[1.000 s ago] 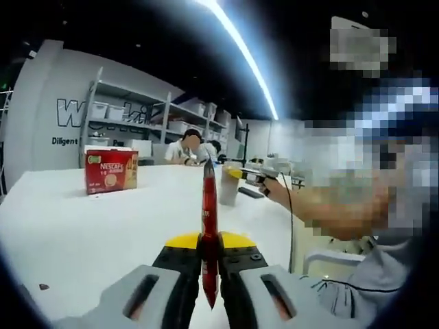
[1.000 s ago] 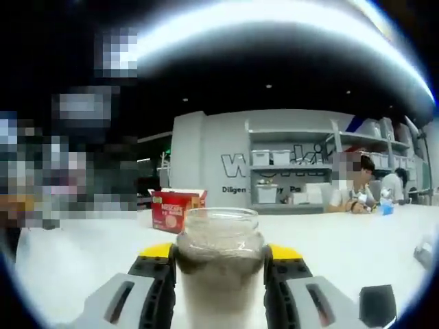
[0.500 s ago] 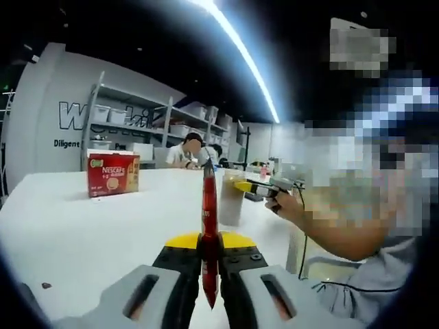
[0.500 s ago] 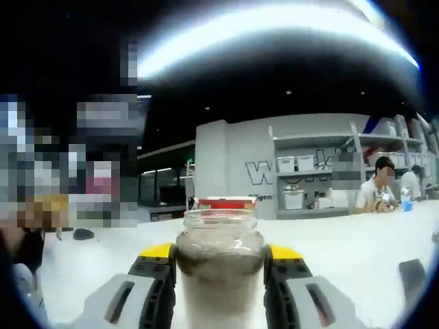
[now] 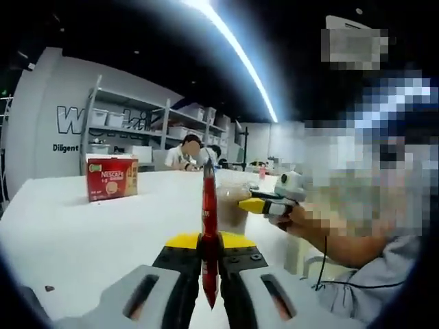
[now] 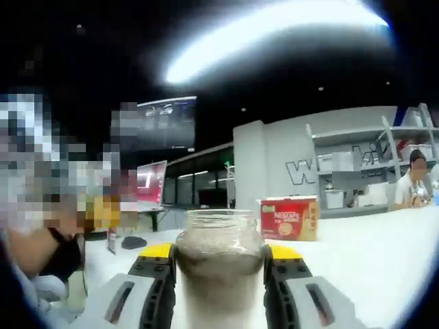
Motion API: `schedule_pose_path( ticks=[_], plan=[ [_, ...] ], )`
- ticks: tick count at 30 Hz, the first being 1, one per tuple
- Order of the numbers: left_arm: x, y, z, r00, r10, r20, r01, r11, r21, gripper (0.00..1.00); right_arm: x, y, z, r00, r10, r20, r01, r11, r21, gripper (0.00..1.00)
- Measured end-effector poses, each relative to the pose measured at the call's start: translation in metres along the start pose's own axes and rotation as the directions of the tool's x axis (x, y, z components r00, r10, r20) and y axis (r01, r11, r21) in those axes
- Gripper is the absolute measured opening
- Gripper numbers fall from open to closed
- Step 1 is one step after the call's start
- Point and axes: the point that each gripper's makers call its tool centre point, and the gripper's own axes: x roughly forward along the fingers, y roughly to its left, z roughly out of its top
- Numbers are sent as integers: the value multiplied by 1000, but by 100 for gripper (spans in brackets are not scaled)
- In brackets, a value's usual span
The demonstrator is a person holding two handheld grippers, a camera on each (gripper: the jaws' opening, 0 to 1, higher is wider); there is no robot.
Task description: Tear open the coffee pouch, take out the coffee, and pour the coffee from the pouch into the cup
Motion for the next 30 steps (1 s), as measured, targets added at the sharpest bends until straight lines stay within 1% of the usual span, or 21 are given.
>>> schedule_pose_path(
  ticks=[3, 8, 12, 13, 14, 16, 18, 23, 26, 30],
  plan=[
    [-6, 2, 4, 1000, 11, 14, -11, 1000, 0, 11, 4, 24, -1, 998, 59, -4, -59, 998, 11, 50],
    [-9, 3, 6, 1000, 19, 22, -19, 1000, 4, 11, 15, 58, -2, 991, 132, -11, -131, 991, 23, 50],
    [-10, 6, 7, 999, 23, 25, -23, 1000, 3, 11, 19, 77, -3, 983, 183, -12, -183, 983, 29, 50],
    [-10, 6, 7, 999, 22, 25, -23, 1000, 3, 11, 20, 78, -3, 982, 189, -11, -188, 982, 30, 50],
    [-10, 6, 6, 999, 23, 23, -23, 1000, 4, 11, 20, 86, -3, 975, 221, -7, -221, 975, 32, 50],
    [-10, 6, 6, 999, 22, 23, -22, 1000, 5, 11, 21, 94, -3, 961, 276, 2, -276, 960, 40, 50],
    [-11, 6, 7, 999, 19, 26, -19, 1000, 2, 11, 24, 98, -4, 949, 317, 5, -316, 948, 44, 50],
    [-14, 8, 9, 999, 21, 30, -21, 1000, 2, 11, 30, 103, -5, 933, 359, -3, -358, 933, 47, 50],
    [-14, 8, 9, 999, 23, 31, -23, 1000, 2, 11, 31, 104, -5, 933, 361, -4, -360, 932, 46, 50],
    [-17, 9, 10, 999, 29, 36, -29, 1000, 0, 11, 39, 102, -7, 947, 320, 7, -320, 947, 37, 51]
  ],
)
